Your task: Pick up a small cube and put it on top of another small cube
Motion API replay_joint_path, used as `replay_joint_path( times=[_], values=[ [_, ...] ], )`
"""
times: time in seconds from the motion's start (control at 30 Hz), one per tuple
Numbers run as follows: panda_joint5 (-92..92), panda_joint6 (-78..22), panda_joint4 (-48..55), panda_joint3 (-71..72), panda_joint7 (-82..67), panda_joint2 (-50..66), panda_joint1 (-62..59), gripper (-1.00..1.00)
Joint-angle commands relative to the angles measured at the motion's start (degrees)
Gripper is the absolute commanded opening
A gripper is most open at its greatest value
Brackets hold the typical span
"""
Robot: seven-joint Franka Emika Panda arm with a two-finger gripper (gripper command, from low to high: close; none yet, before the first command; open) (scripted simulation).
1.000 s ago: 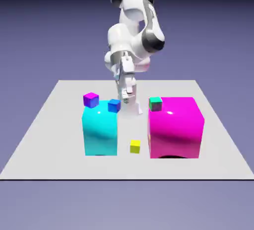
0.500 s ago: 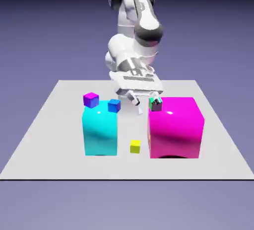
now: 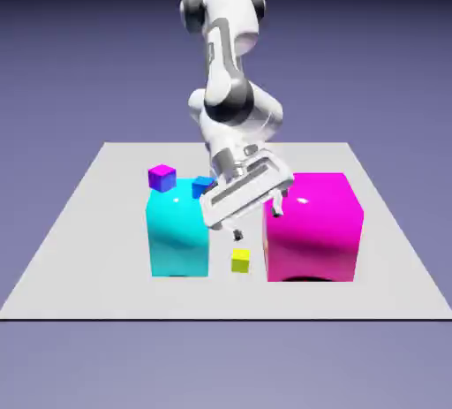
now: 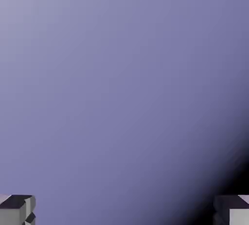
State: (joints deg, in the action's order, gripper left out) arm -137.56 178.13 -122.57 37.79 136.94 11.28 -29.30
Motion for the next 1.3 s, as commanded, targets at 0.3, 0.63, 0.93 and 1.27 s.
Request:
replay_joint_path(
  times=[0.3, 0.63, 0.93, 1.27],
  values=[
    [-24.92, 24.17, -7.95, -2.85, 19.63, 10.81, 0.59, 0.0],
    [-28.28, 20.58, -7.36, -16.37, 22.56, 21.1, 13.49, 0.0],
    [-26.17, 27.52, -9.45, -3.16, 21.92, 12.14, 1.53, -1.0],
    [-1.26, 10.98, -8.09, 1.68, 18.62, 3.76, 4.13, -1.0]
  ],
)
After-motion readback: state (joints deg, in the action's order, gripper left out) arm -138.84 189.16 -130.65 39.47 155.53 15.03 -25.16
